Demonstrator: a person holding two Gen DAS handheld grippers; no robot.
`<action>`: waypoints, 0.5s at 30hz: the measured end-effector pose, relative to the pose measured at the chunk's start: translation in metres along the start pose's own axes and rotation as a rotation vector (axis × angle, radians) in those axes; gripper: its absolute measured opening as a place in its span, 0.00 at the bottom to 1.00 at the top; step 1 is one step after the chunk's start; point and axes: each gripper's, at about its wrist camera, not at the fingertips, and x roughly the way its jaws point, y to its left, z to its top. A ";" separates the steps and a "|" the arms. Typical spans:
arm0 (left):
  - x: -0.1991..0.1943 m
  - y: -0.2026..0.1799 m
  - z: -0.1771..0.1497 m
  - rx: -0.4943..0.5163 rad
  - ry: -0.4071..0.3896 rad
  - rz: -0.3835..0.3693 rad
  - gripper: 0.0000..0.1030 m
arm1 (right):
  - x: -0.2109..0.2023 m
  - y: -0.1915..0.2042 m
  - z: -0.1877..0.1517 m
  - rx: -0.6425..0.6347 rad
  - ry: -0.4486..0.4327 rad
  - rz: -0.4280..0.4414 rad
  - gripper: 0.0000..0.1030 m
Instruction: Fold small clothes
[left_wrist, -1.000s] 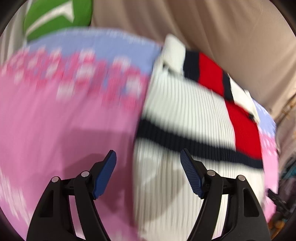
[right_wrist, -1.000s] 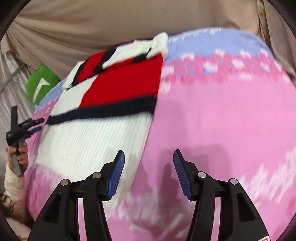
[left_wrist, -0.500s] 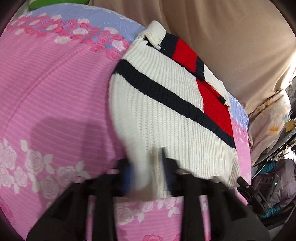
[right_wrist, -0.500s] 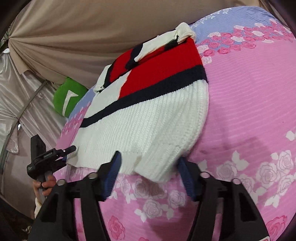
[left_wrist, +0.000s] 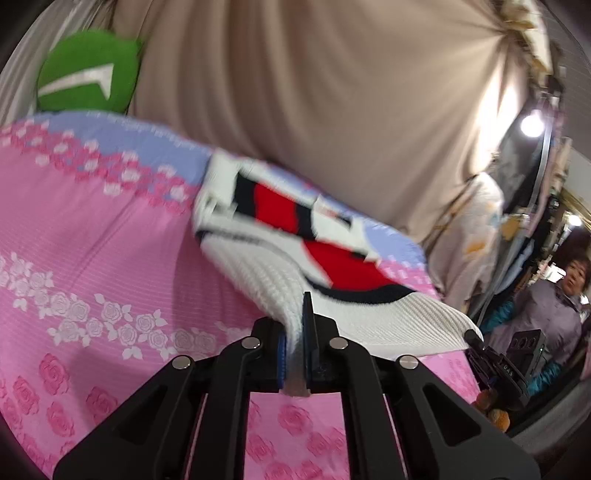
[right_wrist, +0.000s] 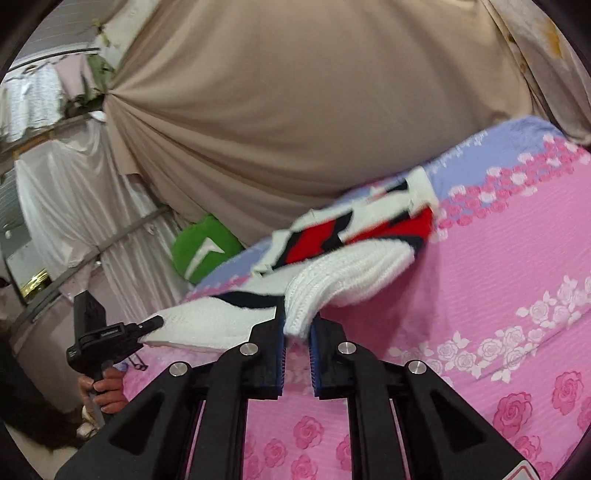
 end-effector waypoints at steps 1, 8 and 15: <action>-0.015 -0.005 -0.003 0.016 -0.026 -0.017 0.05 | -0.015 0.008 0.000 -0.035 -0.023 0.019 0.10; -0.097 -0.035 -0.002 0.088 -0.209 -0.103 0.06 | -0.085 0.068 0.009 -0.230 -0.163 0.157 0.10; -0.009 -0.032 0.046 0.099 -0.075 -0.030 0.06 | -0.017 -0.002 0.056 -0.005 -0.134 0.037 0.10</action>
